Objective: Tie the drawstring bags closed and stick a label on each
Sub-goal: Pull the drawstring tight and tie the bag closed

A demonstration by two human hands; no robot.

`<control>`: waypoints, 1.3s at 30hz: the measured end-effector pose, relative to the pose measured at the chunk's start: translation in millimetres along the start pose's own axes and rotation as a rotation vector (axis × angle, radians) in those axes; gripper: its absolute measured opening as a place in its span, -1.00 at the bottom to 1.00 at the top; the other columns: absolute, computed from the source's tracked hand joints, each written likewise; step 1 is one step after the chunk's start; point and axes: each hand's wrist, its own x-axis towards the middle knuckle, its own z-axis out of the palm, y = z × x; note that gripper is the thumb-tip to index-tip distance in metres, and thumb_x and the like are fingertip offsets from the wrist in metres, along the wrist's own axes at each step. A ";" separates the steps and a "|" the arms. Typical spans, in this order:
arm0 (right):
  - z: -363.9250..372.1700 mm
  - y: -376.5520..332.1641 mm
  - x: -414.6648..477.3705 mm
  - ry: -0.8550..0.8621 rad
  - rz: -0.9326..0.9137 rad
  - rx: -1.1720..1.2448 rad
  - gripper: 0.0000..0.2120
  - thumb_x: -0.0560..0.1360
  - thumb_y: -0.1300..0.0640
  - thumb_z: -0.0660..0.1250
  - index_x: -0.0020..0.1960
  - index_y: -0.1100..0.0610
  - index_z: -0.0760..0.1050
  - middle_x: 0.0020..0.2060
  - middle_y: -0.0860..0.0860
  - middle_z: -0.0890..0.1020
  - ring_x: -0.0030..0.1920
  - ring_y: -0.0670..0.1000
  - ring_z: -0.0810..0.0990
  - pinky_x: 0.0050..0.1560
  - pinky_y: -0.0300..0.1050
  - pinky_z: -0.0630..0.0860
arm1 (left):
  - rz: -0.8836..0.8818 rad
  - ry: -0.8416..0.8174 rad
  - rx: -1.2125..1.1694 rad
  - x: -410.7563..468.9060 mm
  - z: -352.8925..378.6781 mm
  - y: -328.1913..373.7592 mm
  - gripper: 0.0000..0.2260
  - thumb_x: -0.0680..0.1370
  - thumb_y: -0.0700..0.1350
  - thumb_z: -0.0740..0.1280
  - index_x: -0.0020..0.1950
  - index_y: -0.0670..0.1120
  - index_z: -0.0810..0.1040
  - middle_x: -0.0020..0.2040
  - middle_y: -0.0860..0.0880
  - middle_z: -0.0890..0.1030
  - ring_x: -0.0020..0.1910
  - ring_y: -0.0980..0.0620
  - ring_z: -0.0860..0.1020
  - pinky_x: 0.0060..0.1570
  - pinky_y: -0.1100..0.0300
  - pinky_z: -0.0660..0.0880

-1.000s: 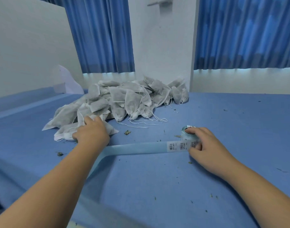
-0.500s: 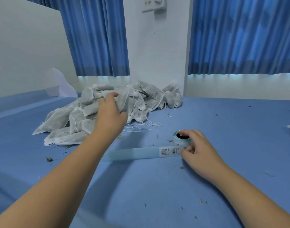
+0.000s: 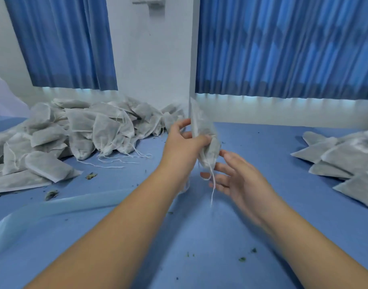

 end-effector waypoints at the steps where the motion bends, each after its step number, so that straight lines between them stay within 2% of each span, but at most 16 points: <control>1: -8.9 -4.3 -1.9 -0.017 0.031 0.010 -0.52 0.42 -0.04 0.39 0.27 0.14 0.48 0.09 0.16 0.67 0.02 0.20 0.67 -0.07 -0.10 0.59 | -0.013 -0.012 -0.006 1.2 11.1 -7.6 -0.56 0.31 -0.19 0.47 0.12 0.08 0.45 -0.06 -0.04 0.65 -0.07 -0.06 0.67 -0.01 -0.03 0.59; 4: -34.4 -10.1 -8.0 0.035 0.081 -0.017 -0.57 0.39 0.00 0.35 0.19 0.20 0.53 -0.04 0.17 0.68 -0.09 0.17 0.67 -0.16 -0.14 0.59 | -0.068 -0.034 -0.006 4.1 38.8 -28.0 -0.60 0.45 -0.25 0.44 0.18 0.07 0.42 -0.04 -0.03 0.65 -0.14 0.02 0.67 -0.18 0.15 0.55; 9: -58.1 -11.1 -10.7 0.211 0.229 -0.115 -0.87 0.53 0.18 0.35 0.05 0.19 0.56 -0.33 0.06 0.65 -0.40 -0.01 0.59 -0.34 -0.16 0.55 | -0.145 0.012 -0.043 6.9 64.0 -49.8 -0.58 0.46 -0.26 0.43 0.26 0.00 0.41 0.04 -0.11 0.64 -0.03 -0.06 0.65 0.03 0.04 0.56; 12: -60.8 -14.8 -10.2 0.172 0.275 -0.136 -0.94 0.52 0.28 0.34 -0.02 0.22 0.57 -0.42 0.05 0.55 -0.53 -0.06 0.41 -0.49 -0.21 0.40 | -0.195 0.049 -0.121 7.6 64.4 -62.2 -0.57 0.48 -0.27 0.42 0.29 -0.04 0.40 0.05 -0.14 0.66 0.00 -0.09 0.66 0.14 -0.05 0.55; 15: -59.0 -16.2 -12.2 0.099 0.321 -0.291 -0.95 0.53 0.24 0.34 -0.09 0.23 0.54 -0.47 0.02 0.43 -0.57 -0.08 0.25 -0.53 -0.24 0.23 | -0.217 0.066 -0.154 9.2 61.5 -65.6 -0.56 0.50 -0.26 0.41 0.33 -0.07 0.38 -0.03 -0.12 0.67 -0.08 -0.09 0.64 0.12 -0.05 0.55; 18: -56.3 -16.6 -14.6 0.111 0.266 -0.602 -0.85 0.49 0.14 0.39 -0.22 0.18 0.55 -0.51 -0.03 0.34 -0.56 -0.07 0.22 -0.50 -0.22 0.22 | -0.177 0.054 0.044 7.0 59.3 -66.6 -0.46 0.50 -0.14 0.42 0.43 0.00 0.30 -0.02 -0.01 0.63 0.03 -0.07 0.63 0.16 -0.02 0.54; 21: -56.8 -16.3 -16.2 0.143 0.108 -0.834 -0.86 0.47 0.10 0.36 -0.23 0.10 0.62 -0.55 -0.12 0.36 -0.56 -0.14 0.25 -0.47 -0.27 0.23 | -0.058 -0.021 0.391 2.8 58.9 -70.5 -0.41 0.53 -0.03 0.40 0.50 0.05 0.24 0.24 0.06 0.45 0.16 0.08 0.51 0.11 0.25 0.39; 23: -57.8 -18.3 -15.0 0.131 0.067 -0.849 -0.83 0.48 0.11 0.34 -0.25 0.09 0.63 -0.58 -0.17 0.36 -0.57 -0.17 0.26 -0.51 -0.35 0.22 | 0.173 -0.048 0.585 -1.1 57.6 -69.8 -0.54 0.55 -0.05 0.38 0.43 0.00 0.39 0.31 0.05 0.37 0.11 0.30 0.36 0.08 0.50 0.23; 24: -57.9 -20.8 -13.6 0.113 0.070 -0.839 -0.81 0.49 0.13 0.33 -0.27 0.08 0.63 -0.58 -0.17 0.37 -0.56 -0.17 0.27 -0.51 -0.37 0.22 | 0.321 -0.068 0.636 -3.2 57.3 -68.2 -0.65 0.56 -0.06 0.37 0.35 -0.03 0.49 0.28 0.05 0.43 0.08 0.34 0.35 0.03 0.59 0.20; 25: -57.9 -24.1 -12.0 0.086 0.082 -0.826 -0.76 0.50 0.15 0.32 -0.32 0.04 0.63 -0.58 -0.17 0.36 -0.55 -0.16 0.27 -0.50 -0.36 0.23 | 0.426 -0.104 0.649 -5.9 57.2 -66.8 -0.76 0.58 -0.05 0.34 0.23 -0.05 0.57 0.20 0.07 0.52 0.06 0.30 0.41 0.02 0.60 0.23; 26: -58.4 -27.1 -9.6 0.061 0.094 -0.808 -0.69 0.50 0.19 0.30 -0.38 0.00 0.60 -0.58 -0.13 0.36 -0.54 -0.13 0.27 -0.49 -0.31 0.23 | 0.475 -0.164 0.642 -8.7 57.7 -65.3 -0.79 0.59 -0.01 0.29 0.13 -0.05 0.62 0.10 0.08 0.60 0.04 0.23 0.48 0.04 0.52 0.32; 28: -60.8 -32.3 -5.2 0.043 0.118 -0.723 -0.62 0.51 0.31 0.21 -0.42 0.03 0.53 -0.55 -0.04 0.34 -0.53 -0.05 0.24 -0.52 -0.24 0.21 | 0.470 -0.330 0.647 -14.7 59.4 -64.6 -0.70 0.60 0.08 0.16 0.04 -0.03 0.63 -0.06 0.10 0.65 -0.05 0.12 0.56 0.02 0.22 0.46; 31: -67.6 -34.6 -2.4 0.025 0.181 -0.526 -0.67 0.52 0.39 0.12 -0.35 0.17 0.47 -0.54 0.05 0.35 -0.58 -0.06 0.20 -0.57 -0.29 0.16 | 0.420 -0.459 0.661 -17.5 61.7 -67.4 -0.63 0.60 0.13 0.07 0.07 -0.02 0.59 -0.08 0.09 0.64 -0.04 0.07 0.57 0.04 0.06 0.47; 35: -77.7 -34.4 -7.7 -0.044 0.229 -0.595 -0.54 0.53 0.33 0.18 -0.48 0.02 0.46 -0.54 -0.01 0.24 -0.52 -0.06 0.10 -0.53 -0.26 0.06 | 0.363 -0.505 0.790 -14.7 62.1 -68.6 -0.65 0.57 0.22 0.01 -0.17 0.06 0.45 -0.28 0.09 0.55 -0.18 -0.01 0.53 -0.05 -0.04 0.48; 37: -82.6 -38.2 -11.3 -0.067 0.227 -0.608 -0.62 0.52 0.30 0.22 -0.43 0.04 0.50 -0.51 -0.02 0.17 -0.49 -0.04 0.08 -0.52 -0.24 0.07 | 0.381 -0.477 0.844 -14.6 61.4 -67.5 -0.63 0.58 0.23 0.03 -0.25 0.05 0.43 -0.35 0.11 0.52 -0.25 0.03 0.51 -0.12 -0.01 0.47; 39: -88.8 -43.4 -13.9 -0.071 0.201 -0.600 -0.73 0.49 0.27 0.28 -0.36 0.11 0.56 -0.51 -0.02 0.15 -0.49 -0.04 0.08 -0.51 -0.26 0.09 | 0.413 -0.443 0.859 -15.3 60.1 -65.9 -0.66 0.62 0.17 0.14 -0.31 0.09 0.40 -0.42 0.14 0.47 -0.34 0.14 0.44 -0.23 0.09 0.39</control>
